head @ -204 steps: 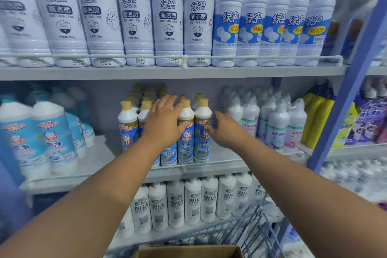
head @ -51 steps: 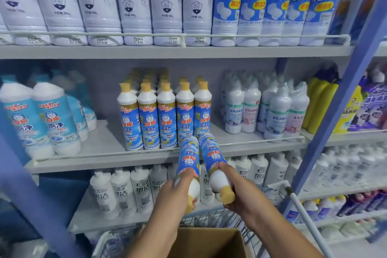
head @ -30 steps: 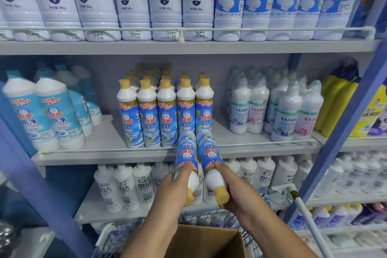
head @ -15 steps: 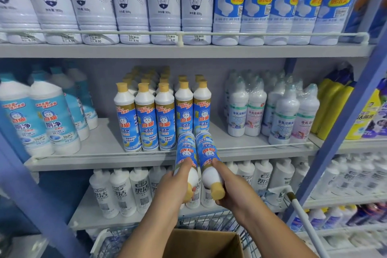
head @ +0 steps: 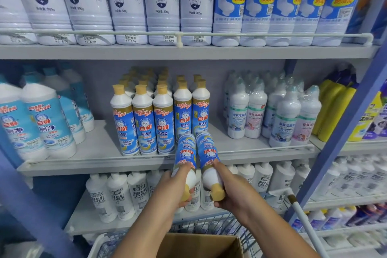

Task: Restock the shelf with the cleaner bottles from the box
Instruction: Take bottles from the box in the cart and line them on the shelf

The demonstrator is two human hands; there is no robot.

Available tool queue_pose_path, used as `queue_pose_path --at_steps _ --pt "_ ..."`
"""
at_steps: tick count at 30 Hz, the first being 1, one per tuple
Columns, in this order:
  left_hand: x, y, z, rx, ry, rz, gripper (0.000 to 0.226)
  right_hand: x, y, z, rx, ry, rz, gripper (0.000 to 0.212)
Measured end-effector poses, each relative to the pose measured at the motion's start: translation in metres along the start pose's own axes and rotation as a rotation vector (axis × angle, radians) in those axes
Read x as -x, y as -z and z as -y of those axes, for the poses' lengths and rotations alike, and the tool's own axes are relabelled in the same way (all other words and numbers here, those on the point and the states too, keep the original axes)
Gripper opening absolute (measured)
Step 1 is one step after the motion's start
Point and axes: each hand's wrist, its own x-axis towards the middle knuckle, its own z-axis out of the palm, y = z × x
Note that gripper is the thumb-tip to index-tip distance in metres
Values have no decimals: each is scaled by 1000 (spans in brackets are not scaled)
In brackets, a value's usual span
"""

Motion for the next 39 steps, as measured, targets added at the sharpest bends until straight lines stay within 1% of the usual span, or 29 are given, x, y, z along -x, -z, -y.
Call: queue_pose_path --at_steps 2,3,4,6,7,8,12,15,17,20,23,28,31,33,35,39 --pt "5 3 0 -40 -30 20 43 1 1 -3 10 58 26 47" --pt "8 4 -1 -53 -50 26 40 2 2 -3 5 87 47 51" --pt "9 6 -1 -68 -68 19 42 3 3 -4 1 109 64 59" --pt "14 9 -6 -125 -112 -27 53 4 5 -2 61 146 59 77" --pt "17 11 -10 -176 -139 -46 56 7 5 0 116 173 45 82" --pt "18 14 -14 -224 -169 -57 54 9 4 3 170 206 27 78" --pt "26 21 -34 -365 -284 -89 36 20 0 20 334 307 -81 50" --pt "29 24 -54 -512 -373 -134 26 23 0 41 471 382 -191 38" --pt "29 25 -68 -626 -413 -159 26 25 0 58 561 421 -216 35" --pt "25 24 -91 -748 -459 -218 37 21 -2 85 769 483 -244 29" --pt "13 21 -113 -869 -532 -275 44 10 -8 110 916 534 -268 30" --pt "-9 11 -149 -1205 -674 -306 38 -13 -20 141 1090 586 -284 37" --pt "-17 1 -169 -1351 -717 -322 37 -27 -24 156 1173 605 -257 33" --pt "-22 -5 -184 -1426 -728 -344 38 -36 -26 168 1241 639 -236 29" --pt "-28 -10 -196 -1493 -741 -337 40 -45 -26 178 1252 661 -234 25" --pt "-46 -14 -214 -1517 -759 -281 40 -65 -25 186 1355 637 -253 17"
